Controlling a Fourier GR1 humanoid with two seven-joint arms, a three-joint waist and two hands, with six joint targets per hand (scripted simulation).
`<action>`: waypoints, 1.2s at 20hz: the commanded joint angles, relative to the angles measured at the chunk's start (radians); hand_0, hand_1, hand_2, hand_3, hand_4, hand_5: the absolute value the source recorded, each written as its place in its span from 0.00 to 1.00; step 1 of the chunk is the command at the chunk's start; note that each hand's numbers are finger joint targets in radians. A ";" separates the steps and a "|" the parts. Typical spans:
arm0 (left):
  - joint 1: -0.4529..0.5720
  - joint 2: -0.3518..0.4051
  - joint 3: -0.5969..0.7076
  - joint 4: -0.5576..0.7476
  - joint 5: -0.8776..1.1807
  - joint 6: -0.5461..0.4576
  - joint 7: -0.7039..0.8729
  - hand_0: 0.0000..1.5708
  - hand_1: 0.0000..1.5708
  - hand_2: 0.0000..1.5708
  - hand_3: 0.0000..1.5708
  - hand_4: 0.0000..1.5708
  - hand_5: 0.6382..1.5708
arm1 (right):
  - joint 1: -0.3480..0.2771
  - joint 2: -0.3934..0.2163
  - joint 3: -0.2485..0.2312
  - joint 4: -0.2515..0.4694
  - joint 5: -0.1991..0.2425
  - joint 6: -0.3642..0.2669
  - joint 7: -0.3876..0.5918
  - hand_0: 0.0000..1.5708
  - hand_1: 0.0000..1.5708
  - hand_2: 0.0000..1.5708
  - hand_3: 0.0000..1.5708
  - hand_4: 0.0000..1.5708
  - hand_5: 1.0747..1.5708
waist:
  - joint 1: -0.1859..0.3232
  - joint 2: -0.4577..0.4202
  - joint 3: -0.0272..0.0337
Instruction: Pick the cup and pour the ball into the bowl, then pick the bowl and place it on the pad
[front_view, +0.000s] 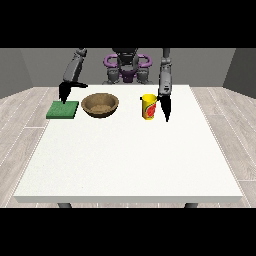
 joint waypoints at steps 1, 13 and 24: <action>-0.048 -0.038 -0.012 0.015 -0.015 0.045 -0.037 0.00 0.00 0.00 0.00 0.00 0.81 | -0.074 -0.062 -0.048 0.116 -0.013 0.042 -0.063 0.00 0.00 0.00 0.00 0.00 0.95 | 0.007 0.057 0.0007; -0.040 0.033 0.074 0.036 -0.050 0.246 -0.111 0.87 0.87 1.00 1.00 0.76 0.95 | -0.064 -0.141 -0.033 0.027 -0.028 0.111 -0.080 0.00 0.00 0.18 0.00 0.08 0.95 | -0.128 0.163 0.0006; -0.015 0.071 -0.219 0.027 -0.492 0.562 0.279 0.89 0.89 1.00 1.00 0.78 0.98 | -0.174 -0.100 -0.003 0.198 -0.036 0.069 0.087 0.00 0.00 0.24 0.22 0.17 0.96 | -0.125 -0.138 0.0051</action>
